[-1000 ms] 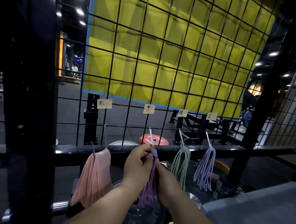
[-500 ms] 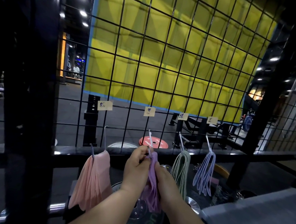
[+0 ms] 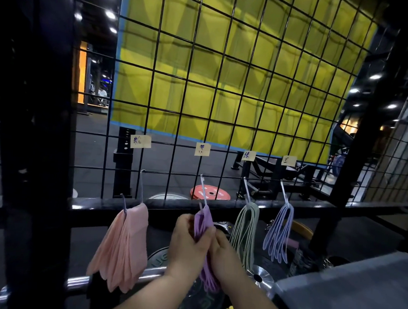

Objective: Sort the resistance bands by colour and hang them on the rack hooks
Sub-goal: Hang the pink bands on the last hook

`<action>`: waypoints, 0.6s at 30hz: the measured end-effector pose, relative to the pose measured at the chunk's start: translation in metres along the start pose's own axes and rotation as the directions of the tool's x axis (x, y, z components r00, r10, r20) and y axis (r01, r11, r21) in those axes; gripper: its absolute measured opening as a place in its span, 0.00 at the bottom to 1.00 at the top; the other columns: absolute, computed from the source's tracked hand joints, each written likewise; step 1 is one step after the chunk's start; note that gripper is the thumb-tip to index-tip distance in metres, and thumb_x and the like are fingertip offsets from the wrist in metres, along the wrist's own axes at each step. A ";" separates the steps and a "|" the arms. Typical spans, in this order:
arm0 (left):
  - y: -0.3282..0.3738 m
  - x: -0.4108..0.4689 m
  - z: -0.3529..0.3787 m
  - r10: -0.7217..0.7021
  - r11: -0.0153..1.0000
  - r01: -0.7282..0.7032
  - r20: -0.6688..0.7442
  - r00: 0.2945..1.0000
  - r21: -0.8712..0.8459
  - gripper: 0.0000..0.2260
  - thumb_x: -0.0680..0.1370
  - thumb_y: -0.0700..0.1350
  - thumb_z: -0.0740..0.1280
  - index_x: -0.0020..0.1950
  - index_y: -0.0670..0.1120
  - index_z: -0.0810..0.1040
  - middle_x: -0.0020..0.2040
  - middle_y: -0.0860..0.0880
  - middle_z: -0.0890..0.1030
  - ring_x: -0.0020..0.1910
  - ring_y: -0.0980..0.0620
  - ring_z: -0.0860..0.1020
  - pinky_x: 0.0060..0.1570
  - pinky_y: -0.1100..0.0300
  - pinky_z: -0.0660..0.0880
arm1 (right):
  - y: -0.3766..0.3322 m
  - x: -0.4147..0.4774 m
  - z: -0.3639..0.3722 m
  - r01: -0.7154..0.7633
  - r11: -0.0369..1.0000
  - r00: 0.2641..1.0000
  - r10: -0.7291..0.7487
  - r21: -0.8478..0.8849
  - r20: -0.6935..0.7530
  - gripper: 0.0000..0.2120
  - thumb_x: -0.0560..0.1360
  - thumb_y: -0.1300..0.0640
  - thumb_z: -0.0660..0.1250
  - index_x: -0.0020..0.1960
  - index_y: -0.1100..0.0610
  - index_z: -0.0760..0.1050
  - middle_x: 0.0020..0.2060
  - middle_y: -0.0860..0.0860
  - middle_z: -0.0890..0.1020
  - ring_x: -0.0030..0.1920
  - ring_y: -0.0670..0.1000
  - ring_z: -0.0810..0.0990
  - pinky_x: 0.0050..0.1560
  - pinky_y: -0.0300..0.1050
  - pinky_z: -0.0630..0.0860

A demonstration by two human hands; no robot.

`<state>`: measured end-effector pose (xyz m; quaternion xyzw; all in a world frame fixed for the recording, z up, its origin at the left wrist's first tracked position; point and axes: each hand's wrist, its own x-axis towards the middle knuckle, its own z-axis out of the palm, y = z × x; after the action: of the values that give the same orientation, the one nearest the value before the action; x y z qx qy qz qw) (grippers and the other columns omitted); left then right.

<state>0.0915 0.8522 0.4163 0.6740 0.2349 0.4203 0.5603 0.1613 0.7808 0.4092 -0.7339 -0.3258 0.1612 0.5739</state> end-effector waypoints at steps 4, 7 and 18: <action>-0.008 -0.004 0.002 0.011 0.983 -0.031 0.111 0.994 0.180 0.04 0.81 0.47 0.61 0.46 0.51 0.71 0.45 0.51 0.76 0.45 0.53 0.75 0.43 0.61 0.72 | 0.018 -0.002 -0.001 -0.006 0.990 1.000 0.005 -0.143 -0.009 0.18 0.83 0.48 0.54 0.50 0.60 0.75 0.42 0.54 0.81 0.43 0.51 0.79 0.38 0.32 0.70; -0.011 -0.008 0.001 0.056 0.948 -0.083 0.094 0.994 0.307 0.04 0.82 0.48 0.58 0.49 0.50 0.68 0.45 0.53 0.72 0.45 0.54 0.71 0.38 0.63 0.62 | 0.027 -0.004 -0.004 -0.001 0.973 1.000 0.002 -0.231 0.003 0.19 0.83 0.48 0.54 0.51 0.63 0.74 0.45 0.60 0.80 0.44 0.52 0.77 0.38 0.31 0.67; -0.030 -0.005 0.002 0.049 0.899 -0.085 0.094 0.994 0.430 0.09 0.82 0.48 0.59 0.57 0.43 0.71 0.55 0.46 0.73 0.51 0.51 0.71 0.48 0.60 0.67 | 0.022 -0.013 -0.002 0.049 0.873 0.998 -0.020 -0.484 0.065 0.16 0.84 0.49 0.51 0.38 0.50 0.64 0.33 0.46 0.71 0.34 0.43 0.69 0.33 0.34 0.64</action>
<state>0.0949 0.8552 0.3864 0.8059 0.2764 0.3487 0.3906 0.1597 0.7674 0.3868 -0.8435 -0.3852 0.0851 0.3645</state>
